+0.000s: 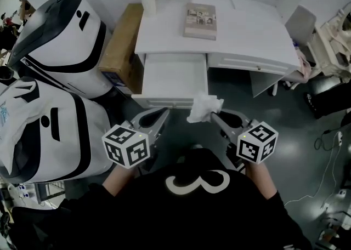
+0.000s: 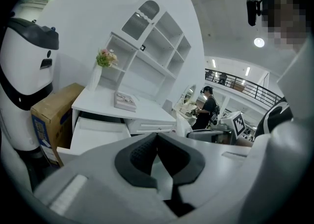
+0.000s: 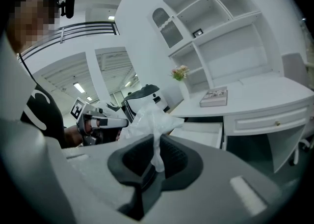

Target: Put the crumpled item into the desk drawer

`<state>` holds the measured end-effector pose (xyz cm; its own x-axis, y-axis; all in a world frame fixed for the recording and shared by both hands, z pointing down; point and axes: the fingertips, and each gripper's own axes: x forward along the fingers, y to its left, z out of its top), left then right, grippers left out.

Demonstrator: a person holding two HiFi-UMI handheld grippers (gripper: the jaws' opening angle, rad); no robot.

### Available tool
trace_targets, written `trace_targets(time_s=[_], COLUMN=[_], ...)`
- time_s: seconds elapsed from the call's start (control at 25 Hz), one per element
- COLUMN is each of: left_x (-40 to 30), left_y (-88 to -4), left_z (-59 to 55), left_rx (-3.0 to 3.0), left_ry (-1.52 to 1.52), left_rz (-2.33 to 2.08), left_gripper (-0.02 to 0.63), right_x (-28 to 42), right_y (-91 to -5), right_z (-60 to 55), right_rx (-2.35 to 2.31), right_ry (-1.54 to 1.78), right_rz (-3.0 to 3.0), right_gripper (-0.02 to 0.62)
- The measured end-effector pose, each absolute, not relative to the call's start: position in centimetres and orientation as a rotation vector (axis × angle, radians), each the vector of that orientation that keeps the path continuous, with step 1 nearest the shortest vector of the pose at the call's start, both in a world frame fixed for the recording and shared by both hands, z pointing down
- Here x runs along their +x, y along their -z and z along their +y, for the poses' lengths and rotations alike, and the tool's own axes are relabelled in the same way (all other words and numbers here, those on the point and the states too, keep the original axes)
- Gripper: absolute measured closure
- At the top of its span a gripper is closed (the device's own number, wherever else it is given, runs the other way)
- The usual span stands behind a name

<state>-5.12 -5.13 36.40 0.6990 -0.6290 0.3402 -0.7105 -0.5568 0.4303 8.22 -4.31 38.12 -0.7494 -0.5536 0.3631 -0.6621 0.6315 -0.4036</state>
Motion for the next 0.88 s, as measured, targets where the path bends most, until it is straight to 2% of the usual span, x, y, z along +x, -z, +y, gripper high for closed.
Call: trace_targets(time_s=[0.88], left_x=[-9.2], left_y=[-39.5], left_z=[-16.9], left_rx=[2.193], left_ry=[-0.180], left_rz=[-1.153], left_gripper=[0.597], right_x=[3.1], right_y=[-40.3], right_z=[-19.6], right_rx=[0.776], right_ry=[-0.834], right_rz=[-2.622], right_gripper=[0.555])
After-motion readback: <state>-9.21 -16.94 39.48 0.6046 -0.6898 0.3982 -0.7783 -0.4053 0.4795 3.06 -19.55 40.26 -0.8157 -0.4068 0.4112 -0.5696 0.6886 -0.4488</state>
